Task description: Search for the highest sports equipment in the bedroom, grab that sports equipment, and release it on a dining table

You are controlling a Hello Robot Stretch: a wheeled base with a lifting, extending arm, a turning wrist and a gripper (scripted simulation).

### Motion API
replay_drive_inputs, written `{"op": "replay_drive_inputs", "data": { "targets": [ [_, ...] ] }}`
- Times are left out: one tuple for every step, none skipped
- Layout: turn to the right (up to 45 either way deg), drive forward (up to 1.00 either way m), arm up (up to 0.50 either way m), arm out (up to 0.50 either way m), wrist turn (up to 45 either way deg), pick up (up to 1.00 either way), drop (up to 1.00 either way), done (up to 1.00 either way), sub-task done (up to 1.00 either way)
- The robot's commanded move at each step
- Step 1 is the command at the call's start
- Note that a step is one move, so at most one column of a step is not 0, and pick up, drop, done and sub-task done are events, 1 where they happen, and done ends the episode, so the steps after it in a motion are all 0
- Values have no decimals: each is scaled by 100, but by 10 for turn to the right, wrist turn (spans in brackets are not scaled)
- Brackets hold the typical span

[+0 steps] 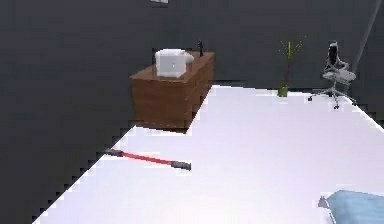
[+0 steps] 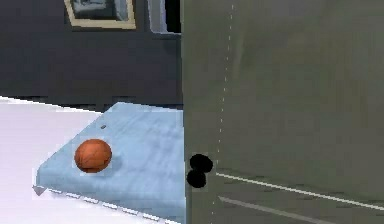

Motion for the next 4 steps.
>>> {"op": "replay_drive_inputs", "data": {
  "targets": [
    [0, 10, 0, 0, 0, 0, 0, 0, 0],
    [450, 0, 0, 0, 0, 0, 0, 0, 0],
    [450, 0, 0, 0, 0, 0, 0, 0, 0],
    [-450, 0, 0, 0, 0, 0, 0, 0, 0]
  ]
}}
